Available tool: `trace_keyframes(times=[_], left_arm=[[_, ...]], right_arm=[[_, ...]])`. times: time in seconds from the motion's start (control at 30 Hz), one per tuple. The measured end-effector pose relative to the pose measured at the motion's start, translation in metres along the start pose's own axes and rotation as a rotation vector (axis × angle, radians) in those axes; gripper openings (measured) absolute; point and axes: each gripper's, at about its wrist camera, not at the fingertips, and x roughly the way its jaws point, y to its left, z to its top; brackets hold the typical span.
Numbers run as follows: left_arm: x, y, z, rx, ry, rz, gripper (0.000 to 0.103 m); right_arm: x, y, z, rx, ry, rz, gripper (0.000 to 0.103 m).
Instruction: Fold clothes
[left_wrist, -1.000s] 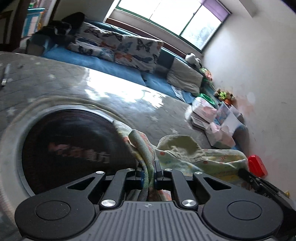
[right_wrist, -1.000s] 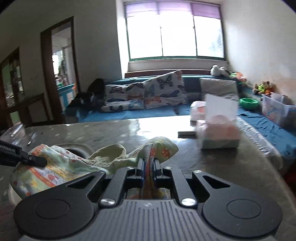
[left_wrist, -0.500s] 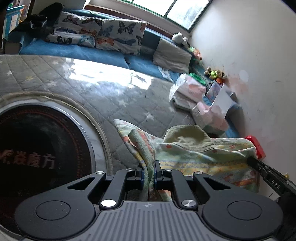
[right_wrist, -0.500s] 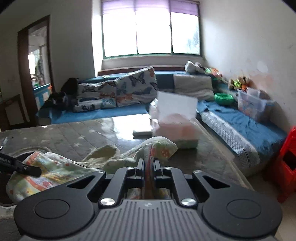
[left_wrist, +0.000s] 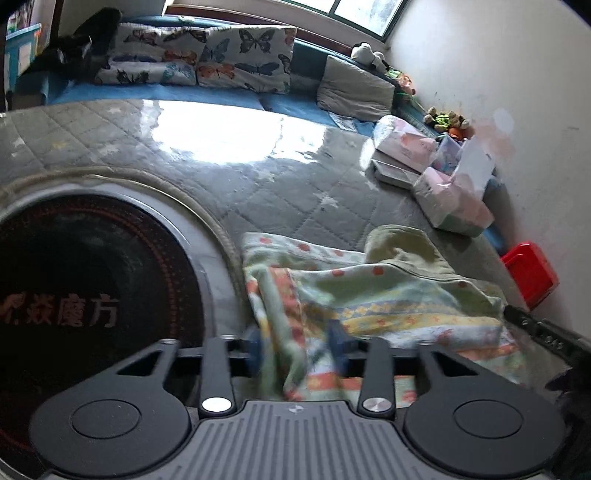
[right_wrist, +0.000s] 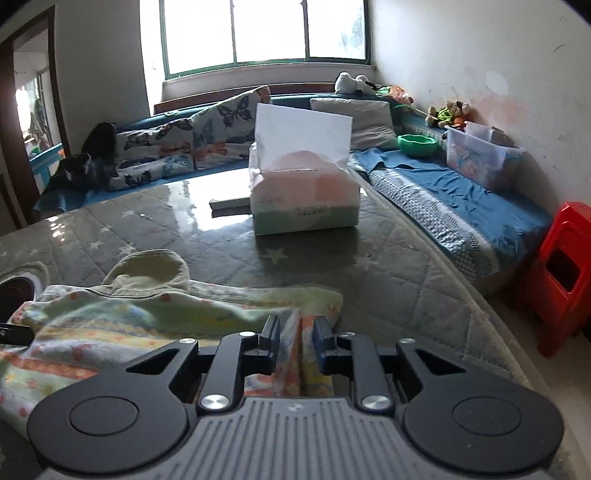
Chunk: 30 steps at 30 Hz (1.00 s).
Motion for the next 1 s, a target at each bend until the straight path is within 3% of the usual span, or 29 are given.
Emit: trace_keyframes(times=[0.13,0.37,0.5,0.57,0.63,1.0], left_arm=[[-0.005,0.004,0.003,0.024,-0.024,0.035,0.053],[-0.019,0.002,0.006,0.036,-0.064,0.019,0.053],[-0.021,-0.003,0.005,0.055,-0.061,-0.001,0.054],[-0.018,-0.006,0.006,0.065,-0.058,0.000,0.054],[-0.013,-0.006,0.008,0.067,-0.054,0.003,0.055],[-0.016,-0.014,-0.008,0.111,-0.041,-0.017,0.061]], right_arm=[[-0.007,0.005,0.006,-0.006,-0.017,0.039,0.031],[0.013,0.041,0.013,-0.046,0.033,0.157,0.035],[0.037,0.058,0.013,-0.053,0.061,0.153,0.035],[0.045,0.063,0.014,-0.061,0.050,0.134,0.042],[0.049,0.065,0.016,-0.055,0.046,0.128,0.043],[-0.006,0.075,0.001,-0.163,0.062,0.230,0.059]])
